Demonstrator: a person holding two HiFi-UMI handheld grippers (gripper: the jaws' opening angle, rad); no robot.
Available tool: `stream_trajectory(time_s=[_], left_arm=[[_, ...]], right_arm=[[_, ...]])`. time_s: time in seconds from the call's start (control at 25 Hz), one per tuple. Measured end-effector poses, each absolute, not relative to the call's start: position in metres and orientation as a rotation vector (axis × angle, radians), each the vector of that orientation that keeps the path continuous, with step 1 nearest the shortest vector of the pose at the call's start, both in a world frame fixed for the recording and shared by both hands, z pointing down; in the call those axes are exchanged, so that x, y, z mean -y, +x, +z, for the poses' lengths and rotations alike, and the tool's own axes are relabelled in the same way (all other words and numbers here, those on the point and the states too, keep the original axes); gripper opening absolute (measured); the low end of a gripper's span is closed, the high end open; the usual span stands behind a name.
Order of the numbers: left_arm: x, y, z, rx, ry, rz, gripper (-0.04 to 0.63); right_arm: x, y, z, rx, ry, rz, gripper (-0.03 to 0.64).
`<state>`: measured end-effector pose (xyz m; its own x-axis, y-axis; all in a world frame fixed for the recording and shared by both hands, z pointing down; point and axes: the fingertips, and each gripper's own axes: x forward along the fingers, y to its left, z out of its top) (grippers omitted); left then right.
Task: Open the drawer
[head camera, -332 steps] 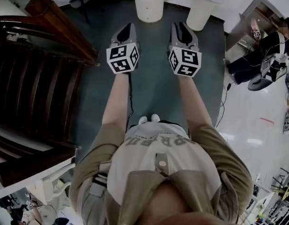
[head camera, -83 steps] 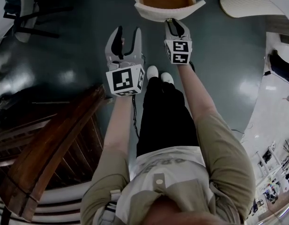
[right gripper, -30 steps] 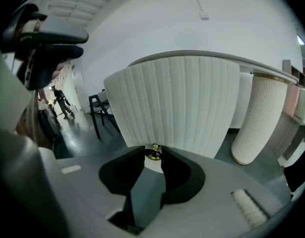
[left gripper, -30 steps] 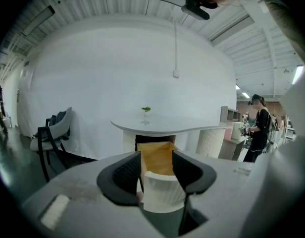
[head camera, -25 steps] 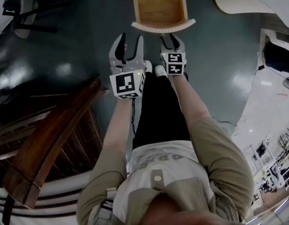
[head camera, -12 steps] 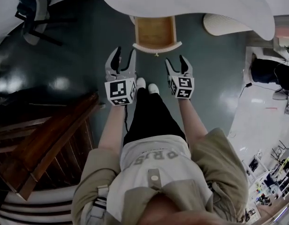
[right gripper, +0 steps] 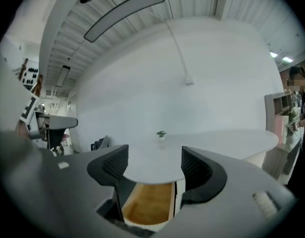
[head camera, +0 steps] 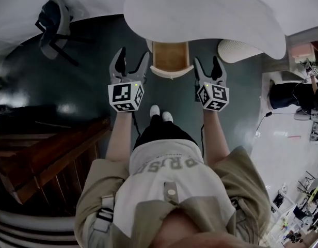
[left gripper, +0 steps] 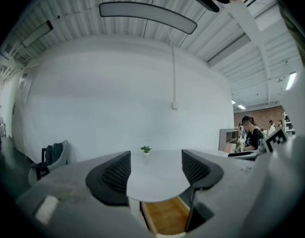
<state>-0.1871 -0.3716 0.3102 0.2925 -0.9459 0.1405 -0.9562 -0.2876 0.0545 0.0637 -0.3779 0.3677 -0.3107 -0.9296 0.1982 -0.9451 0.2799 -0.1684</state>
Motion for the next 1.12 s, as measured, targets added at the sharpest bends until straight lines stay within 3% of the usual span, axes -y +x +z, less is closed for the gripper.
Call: stream_trajectory(time_s=[0.4,0.6,0.84,1.12], left_arm=[[0.382,-0.185,0.229,1.835,2.517,-0.034,0.348],[0.386,-0.179,0.209,1.846,2.555,-0.047,0.345],[0.381,-0.173,0.207,1.868,2.560,-0.042,0.184],[0.381,-0.180,0.220,1.878,2.511,-0.024,0.101]], right_arm=[[0.394,0.077,0.248,2.525,1.917,0.185,0.331],[0.392,0.075,0.226,2.515,1.926,0.118,0.256],[0.384,0.075,0.224,2.493,1.947,0.074,0.080],[0.381,0.075,0.226,2.481,1.950,0.061,0.020]])
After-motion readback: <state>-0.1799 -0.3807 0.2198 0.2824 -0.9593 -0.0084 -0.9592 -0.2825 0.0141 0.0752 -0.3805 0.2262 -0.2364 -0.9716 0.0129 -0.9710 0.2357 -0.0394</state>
